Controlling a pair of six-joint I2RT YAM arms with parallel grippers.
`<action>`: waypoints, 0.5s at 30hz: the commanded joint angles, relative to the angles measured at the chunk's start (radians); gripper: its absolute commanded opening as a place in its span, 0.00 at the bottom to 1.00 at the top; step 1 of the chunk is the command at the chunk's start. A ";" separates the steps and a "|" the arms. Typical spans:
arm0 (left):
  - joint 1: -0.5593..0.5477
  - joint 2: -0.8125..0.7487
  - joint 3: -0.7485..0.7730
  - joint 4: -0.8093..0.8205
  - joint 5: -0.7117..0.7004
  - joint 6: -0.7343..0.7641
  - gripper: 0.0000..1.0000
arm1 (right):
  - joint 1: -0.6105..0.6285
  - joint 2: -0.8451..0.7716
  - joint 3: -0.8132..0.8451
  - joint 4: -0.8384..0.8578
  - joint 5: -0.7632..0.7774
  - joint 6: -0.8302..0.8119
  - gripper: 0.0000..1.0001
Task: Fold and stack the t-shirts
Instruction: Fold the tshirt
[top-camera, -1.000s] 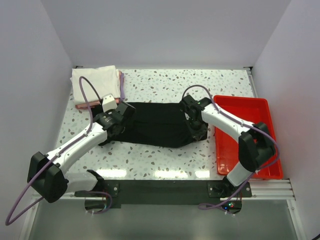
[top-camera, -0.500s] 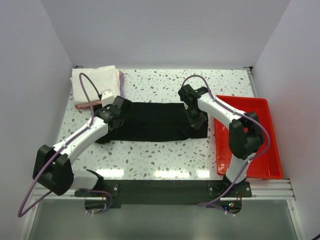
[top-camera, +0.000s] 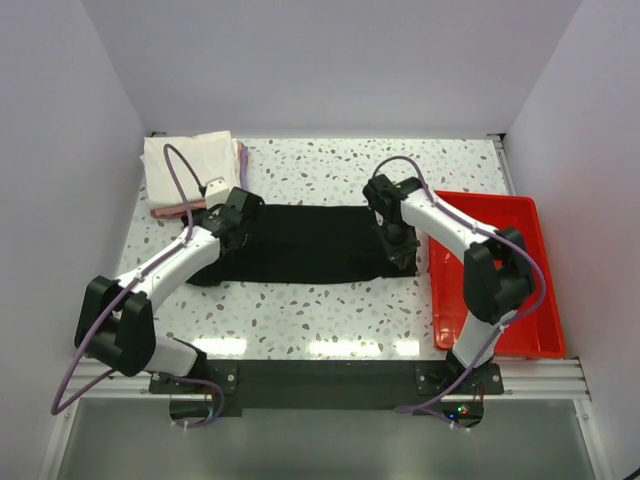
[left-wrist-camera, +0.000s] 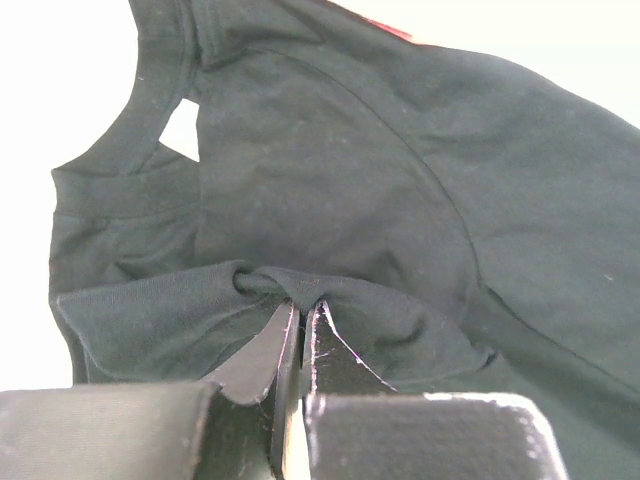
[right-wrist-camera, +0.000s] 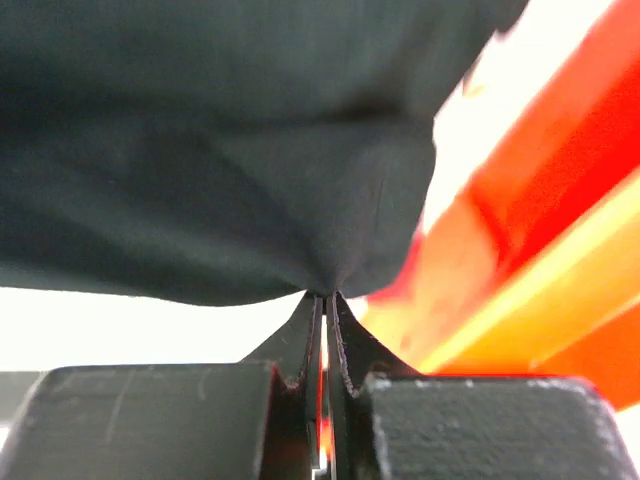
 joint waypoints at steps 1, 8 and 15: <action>0.008 -0.107 -0.031 -0.008 0.042 -0.024 0.00 | 0.002 -0.172 -0.096 -0.100 -0.100 0.039 0.00; 0.008 -0.222 -0.103 -0.007 0.077 -0.030 0.00 | 0.027 -0.292 -0.197 -0.119 -0.196 0.058 0.00; 0.008 -0.190 -0.080 0.013 0.033 -0.018 0.00 | 0.024 -0.223 -0.117 -0.102 -0.133 0.024 0.00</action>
